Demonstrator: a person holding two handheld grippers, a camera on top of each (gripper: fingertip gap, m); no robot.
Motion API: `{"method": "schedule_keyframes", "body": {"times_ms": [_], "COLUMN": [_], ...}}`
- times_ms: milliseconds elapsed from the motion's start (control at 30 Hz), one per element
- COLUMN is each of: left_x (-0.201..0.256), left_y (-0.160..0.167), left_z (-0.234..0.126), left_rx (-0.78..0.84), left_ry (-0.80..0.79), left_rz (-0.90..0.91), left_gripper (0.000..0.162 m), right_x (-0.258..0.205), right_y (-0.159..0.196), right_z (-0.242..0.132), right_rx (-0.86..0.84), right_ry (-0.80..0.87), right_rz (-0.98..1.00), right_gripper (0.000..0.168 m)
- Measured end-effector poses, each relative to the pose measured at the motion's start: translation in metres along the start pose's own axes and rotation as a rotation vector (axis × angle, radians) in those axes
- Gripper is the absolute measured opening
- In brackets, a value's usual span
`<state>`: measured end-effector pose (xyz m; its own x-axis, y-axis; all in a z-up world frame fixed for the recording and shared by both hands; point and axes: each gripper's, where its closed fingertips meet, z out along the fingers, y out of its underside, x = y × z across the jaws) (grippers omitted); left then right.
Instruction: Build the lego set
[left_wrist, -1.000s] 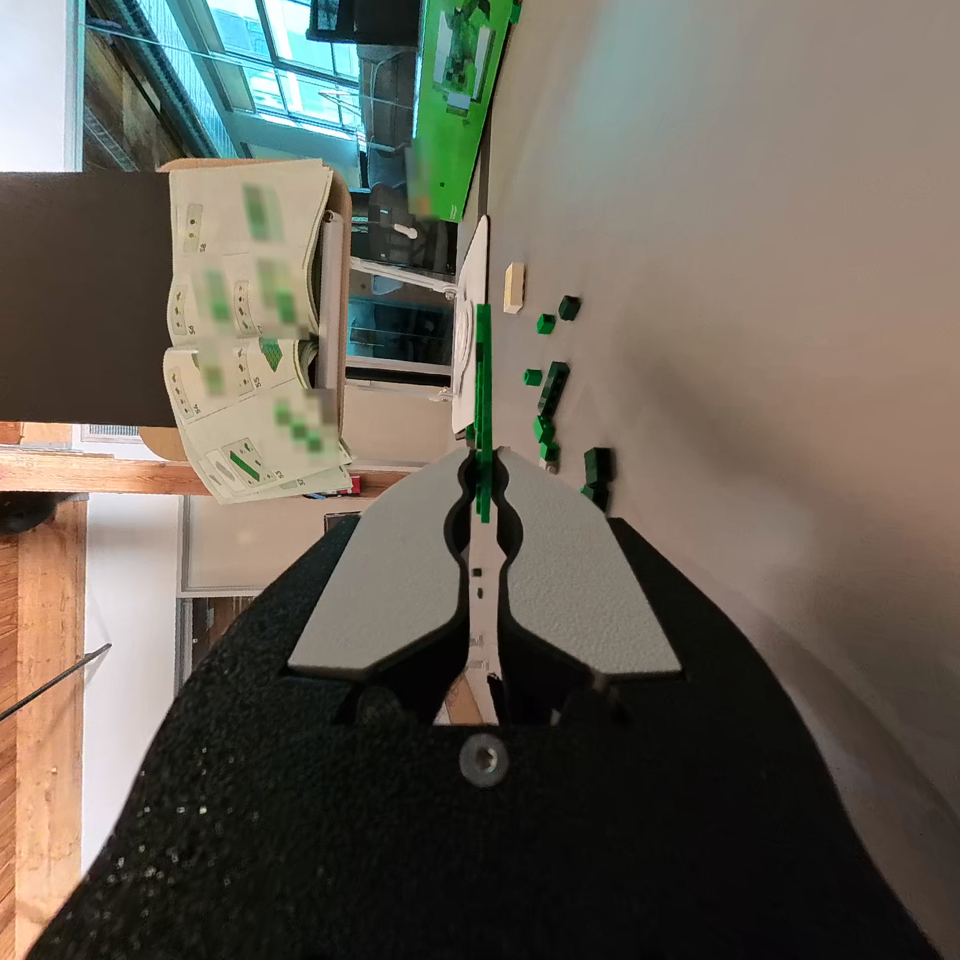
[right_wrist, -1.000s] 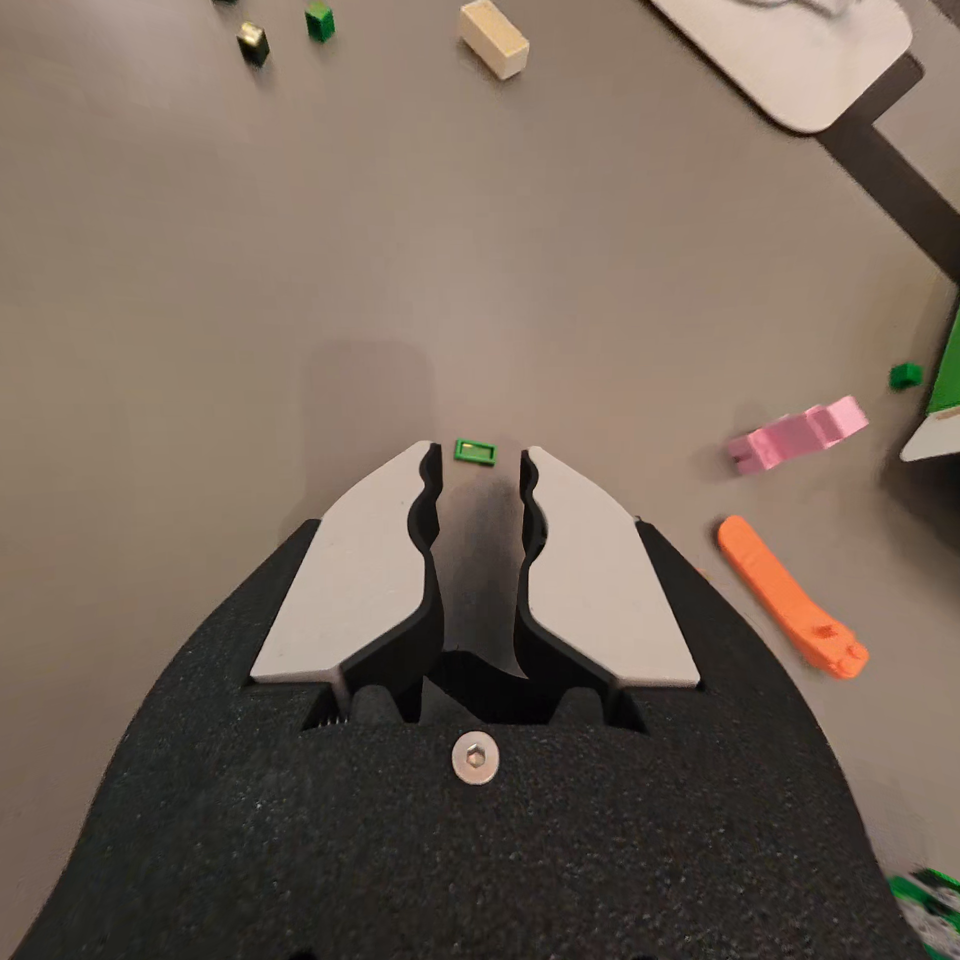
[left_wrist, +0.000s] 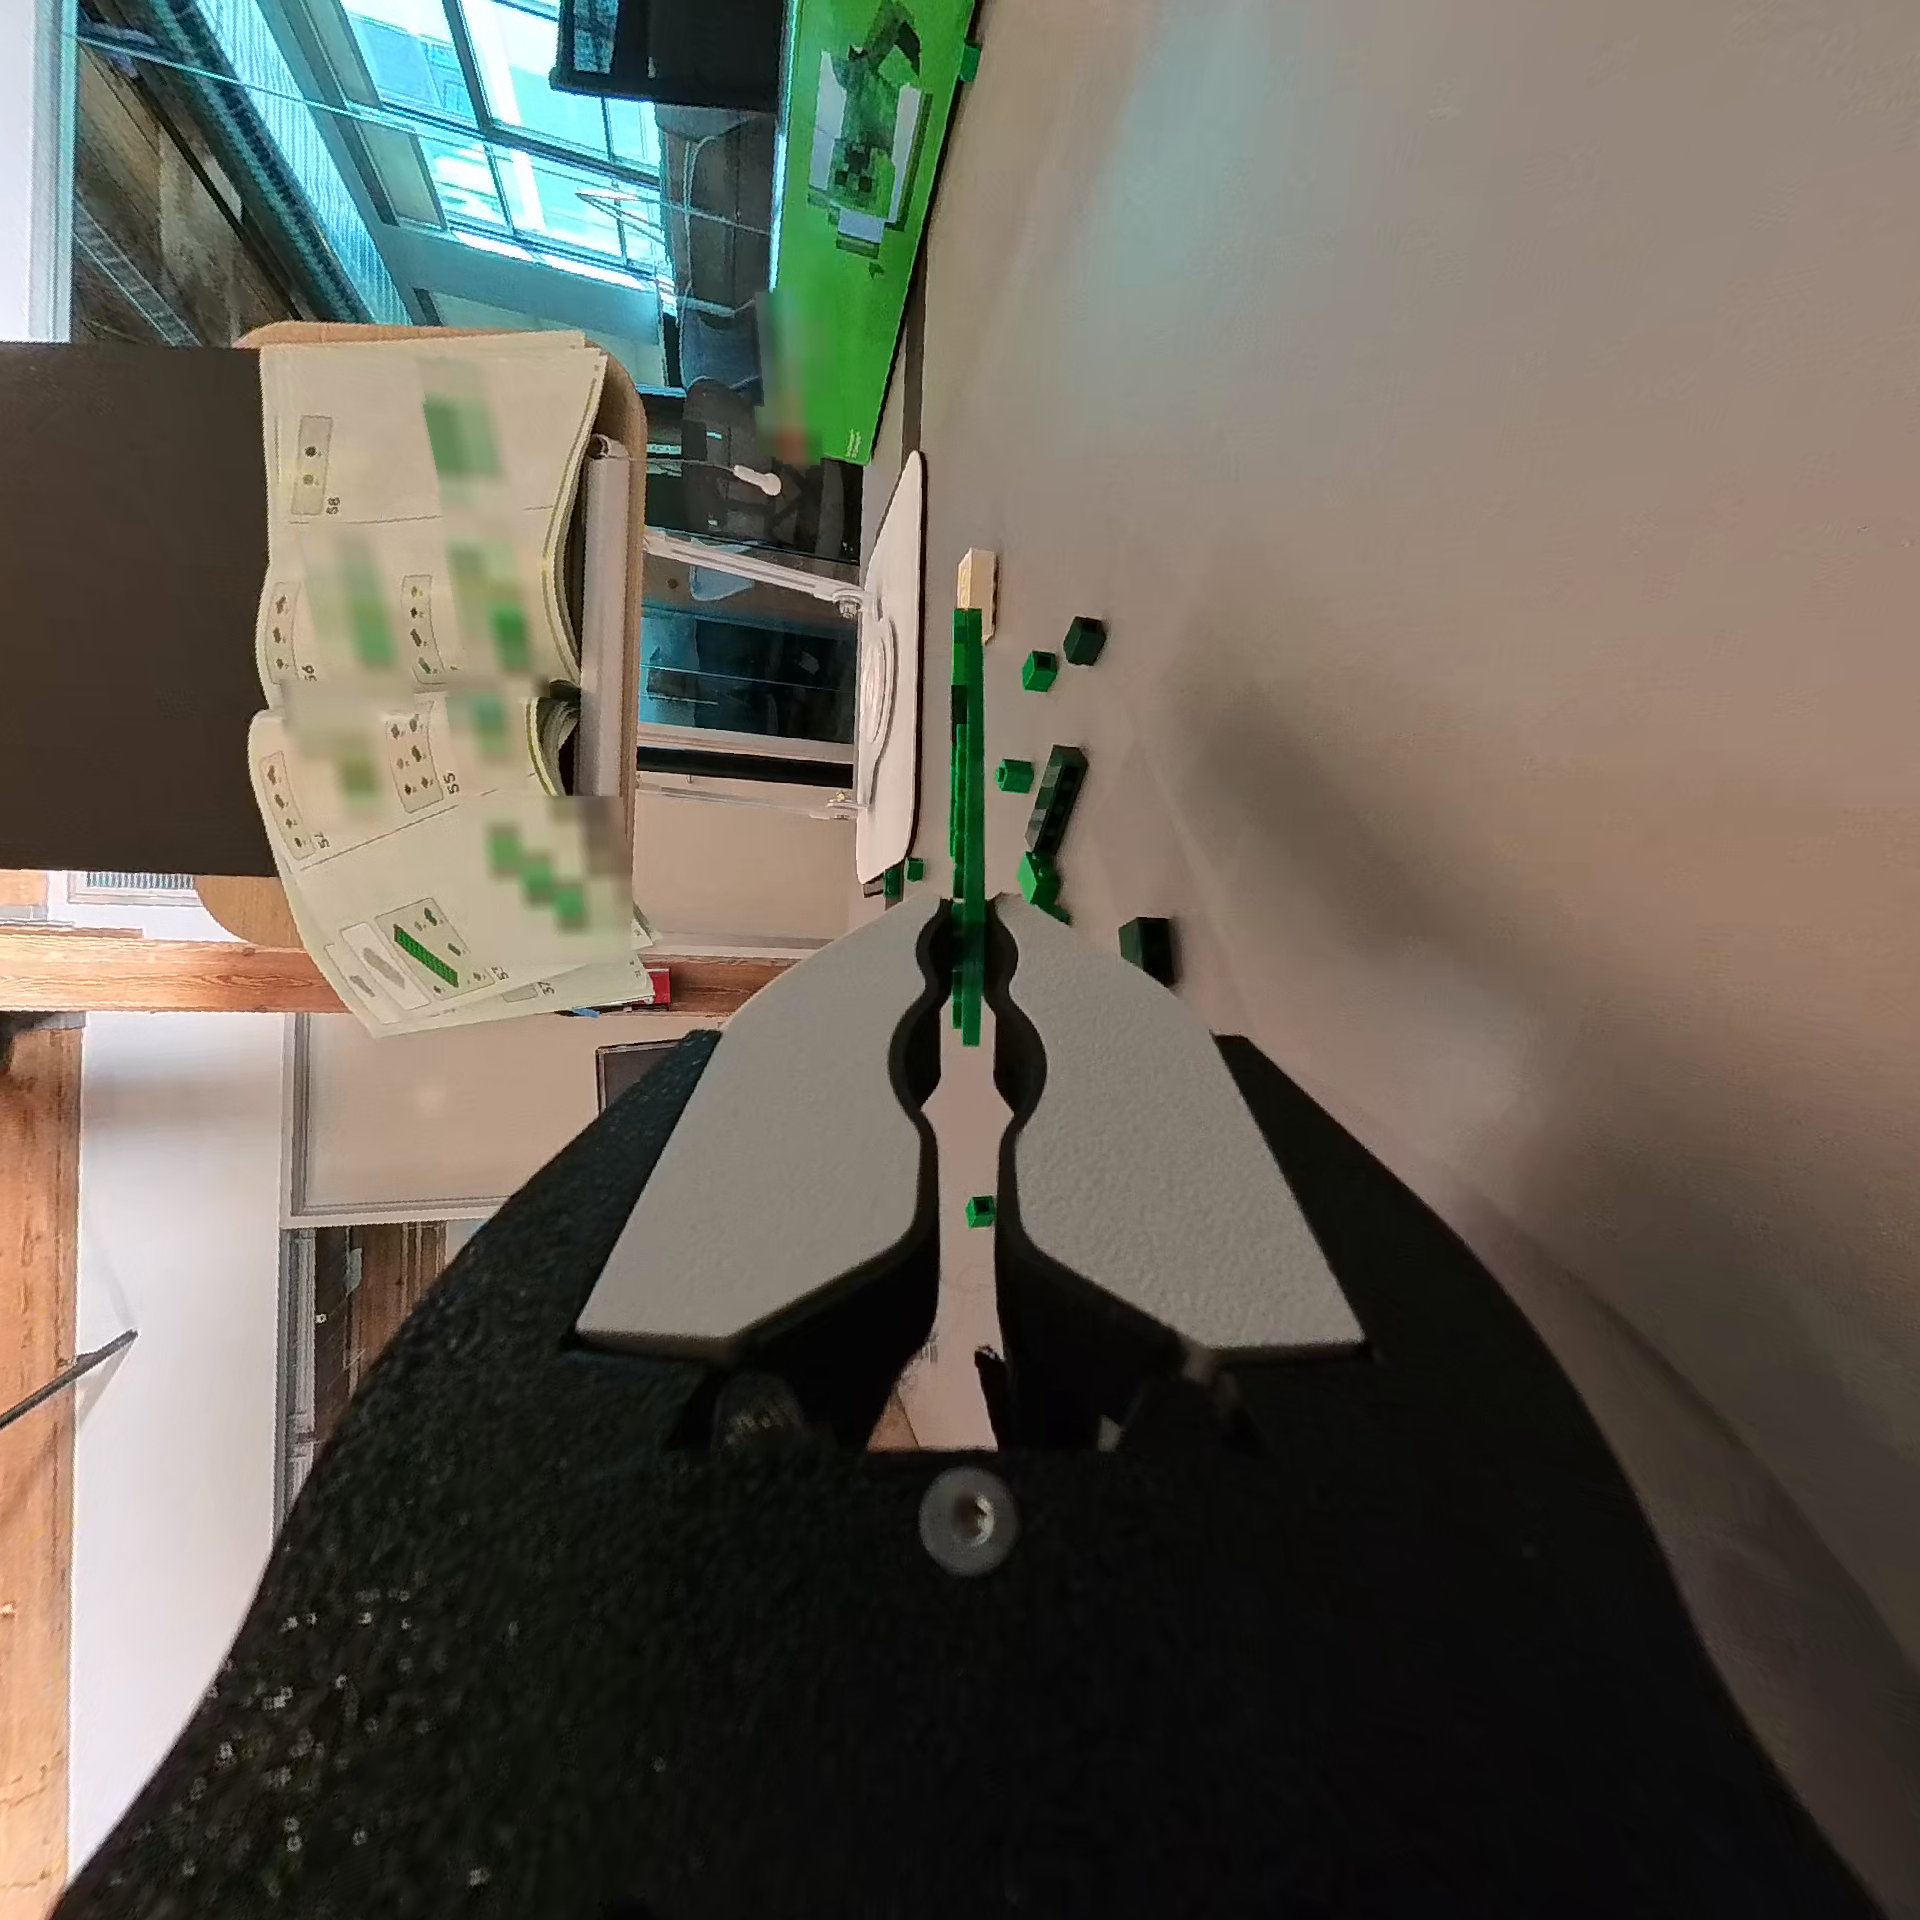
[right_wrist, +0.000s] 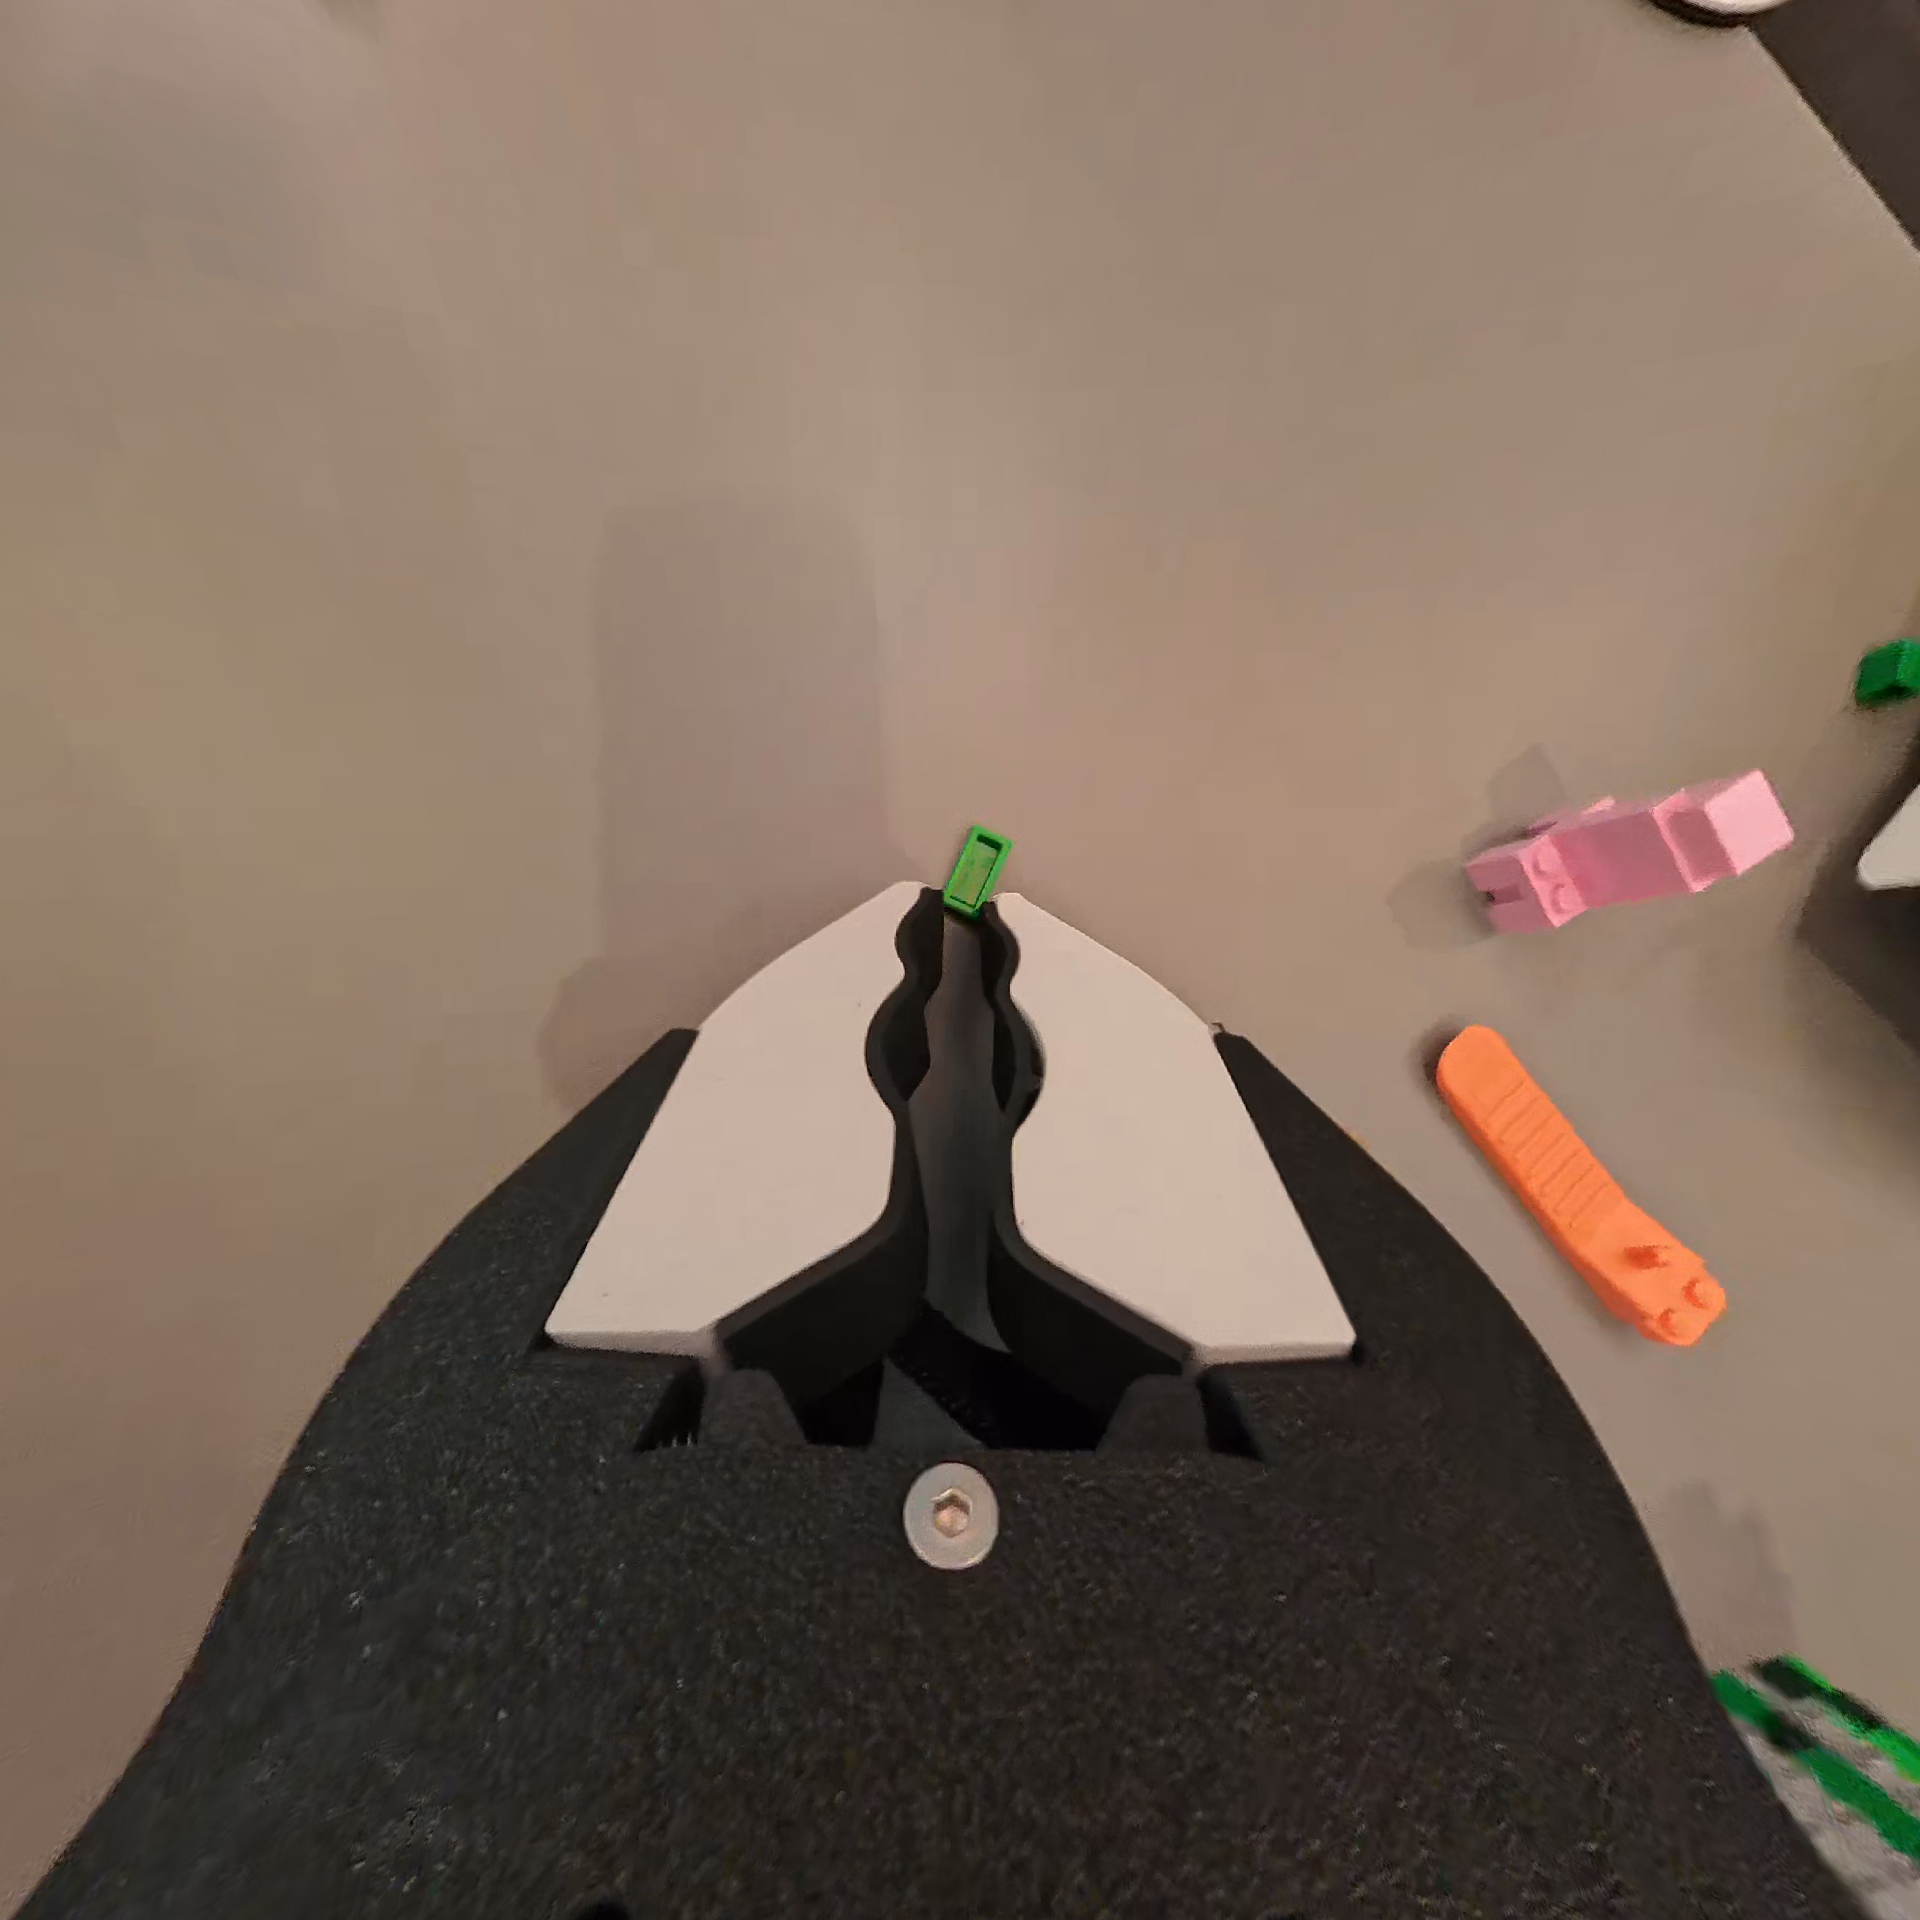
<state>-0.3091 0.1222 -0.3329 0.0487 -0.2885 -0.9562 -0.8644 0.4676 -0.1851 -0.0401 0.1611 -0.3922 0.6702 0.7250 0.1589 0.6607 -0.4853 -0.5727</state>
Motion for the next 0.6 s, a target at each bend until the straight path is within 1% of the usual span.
{"method": "schedule_keyframes", "body": {"times_ms": [67,133,233,300,367,400,467,533,600], "left_x": [-0.001,-0.001,-0.001,-0.001,-0.001,-0.001,-0.002,-0.002,-0.002], "left_y": [0.0,-0.001,-0.002,-0.002,-0.002,-0.002,-0.002,-0.002,-0.003], "left_z": [0.0,0.0,0.0,0.0,-0.001,-0.001,-0.001,-0.002,-0.002], "left_rx": [0.002,0.005,0.009,0.01,0.009,0.009,0.01,0.01,0.01], "left_ry": [-0.003,-0.004,-0.004,-0.003,-0.002,-0.004,-0.007,-0.008,-0.007], "left_rz": [-0.003,-0.004,-0.002,-0.005,-0.005,-0.006,-0.006,-0.004,-0.003], "left_gripper": [0.004,0.004,0.004,0.004,0.004,0.004,0.004,0.004,0.004], "right_x": [0.001,-0.001,0.017,0.024,0.015,0.015,0.008,0.008,0.01], "right_y": [0.0,0.002,0.0,-0.009,-0.006,-0.002,0.003,0.003,0.003], "right_z": [-0.002,-0.008,-0.016,-0.016,-0.015,-0.012,-0.007,-0.001,0.001], "right_rx": [-0.06,-0.175,-0.328,-0.317,-0.293,-0.294,-0.291,-0.253,-0.221], "right_ry": [-0.051,-0.153,-0.153,-0.162,-0.282,-0.312,-0.409,-0.432,-0.431], "right_rz": [-0.072,-0.153,-0.279,-0.381,-0.504,-0.516,-0.447,-0.408,-0.428], "right_gripper": [0.003,0.0,0.0,0.003,0.016,0.017,0.031,0.029,0.022]}}
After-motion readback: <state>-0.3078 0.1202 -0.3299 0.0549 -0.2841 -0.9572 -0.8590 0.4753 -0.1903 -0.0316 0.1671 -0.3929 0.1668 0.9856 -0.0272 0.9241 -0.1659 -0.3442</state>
